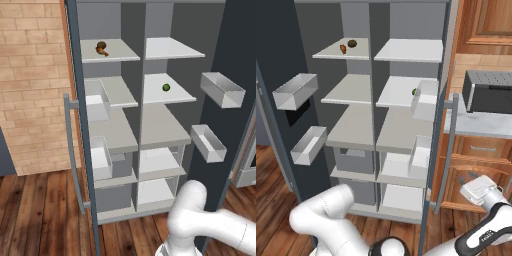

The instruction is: There's a chicken drumstick in the fridge that needs to be moved to the freezer for freezing. Pick up the chicken drumstick from the fridge, place it on any shelf in the freezer, and close the fridge and freezer doors when done.

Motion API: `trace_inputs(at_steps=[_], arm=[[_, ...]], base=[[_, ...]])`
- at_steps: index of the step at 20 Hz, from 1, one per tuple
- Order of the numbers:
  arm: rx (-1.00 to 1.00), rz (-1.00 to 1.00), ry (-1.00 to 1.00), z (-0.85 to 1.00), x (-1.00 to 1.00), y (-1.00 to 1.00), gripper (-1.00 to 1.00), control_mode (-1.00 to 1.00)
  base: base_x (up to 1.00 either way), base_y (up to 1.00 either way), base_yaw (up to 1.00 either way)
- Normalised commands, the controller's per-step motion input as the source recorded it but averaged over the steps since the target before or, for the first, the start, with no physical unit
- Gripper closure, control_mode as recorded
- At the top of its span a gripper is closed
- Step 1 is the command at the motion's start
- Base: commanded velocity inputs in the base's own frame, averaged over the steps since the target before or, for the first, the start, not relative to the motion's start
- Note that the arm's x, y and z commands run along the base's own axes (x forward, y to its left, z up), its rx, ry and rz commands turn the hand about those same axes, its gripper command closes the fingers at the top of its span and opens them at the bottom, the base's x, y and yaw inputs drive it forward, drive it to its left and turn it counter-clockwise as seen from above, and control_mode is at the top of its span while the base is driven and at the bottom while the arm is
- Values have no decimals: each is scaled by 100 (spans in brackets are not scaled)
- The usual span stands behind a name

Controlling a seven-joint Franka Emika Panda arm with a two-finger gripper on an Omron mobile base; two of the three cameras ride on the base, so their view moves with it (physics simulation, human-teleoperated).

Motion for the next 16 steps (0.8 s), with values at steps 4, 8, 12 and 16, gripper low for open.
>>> trace_inputs(at_steps=[4, 8, 12, 16], arm=[[0, 12, -13, -30, 38, 0, -100, -100], [0, 8, -4, -13, 42, 0, -100, -100], [0, 7, 0, -8, 47, 0, -100, -100], [0, 3, 0, -14, 50, 4, -100, -100]], base=[[0, 0, 0], [0, 0, 0], [0, 0, 0], [0, 0, 0]])
